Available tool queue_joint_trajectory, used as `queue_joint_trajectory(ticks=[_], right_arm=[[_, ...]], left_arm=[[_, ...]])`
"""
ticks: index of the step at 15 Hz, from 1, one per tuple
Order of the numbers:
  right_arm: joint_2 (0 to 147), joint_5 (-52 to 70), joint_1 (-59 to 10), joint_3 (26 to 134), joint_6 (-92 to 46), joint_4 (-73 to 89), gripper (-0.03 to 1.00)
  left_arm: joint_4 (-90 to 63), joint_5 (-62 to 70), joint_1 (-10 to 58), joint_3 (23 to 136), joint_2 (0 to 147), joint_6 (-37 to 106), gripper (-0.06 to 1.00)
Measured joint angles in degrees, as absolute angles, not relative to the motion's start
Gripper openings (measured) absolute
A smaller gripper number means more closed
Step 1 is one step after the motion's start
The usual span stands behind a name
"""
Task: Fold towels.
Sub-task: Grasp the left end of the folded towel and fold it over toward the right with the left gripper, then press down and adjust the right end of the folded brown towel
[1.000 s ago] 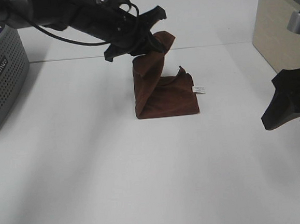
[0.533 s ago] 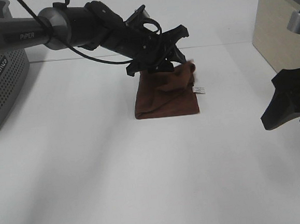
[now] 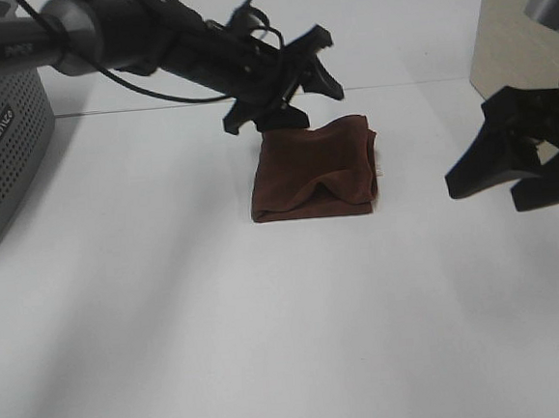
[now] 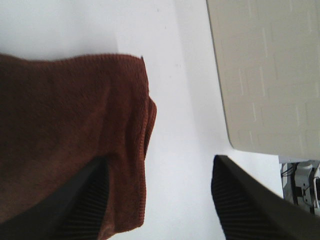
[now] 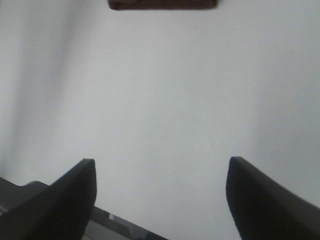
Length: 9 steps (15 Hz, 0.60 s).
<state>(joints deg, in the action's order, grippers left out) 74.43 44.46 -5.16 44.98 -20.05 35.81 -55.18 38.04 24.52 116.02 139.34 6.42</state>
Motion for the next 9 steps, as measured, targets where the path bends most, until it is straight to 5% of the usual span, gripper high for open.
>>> queue_joint_trajectory(ticks=[5,9], right_arm=[[91.5,47.6,-5.2,57.1,-37.0,57.5,0.71],[107.5,53.2,-5.2,72.6,-38.8,61.4,0.71]], left_arm=[[-52.3,46.7,14.2,116.0,129.7,9.4,0.57],[-39.5,49.8,13.8,116.3,125.5,10.0,0.57]])
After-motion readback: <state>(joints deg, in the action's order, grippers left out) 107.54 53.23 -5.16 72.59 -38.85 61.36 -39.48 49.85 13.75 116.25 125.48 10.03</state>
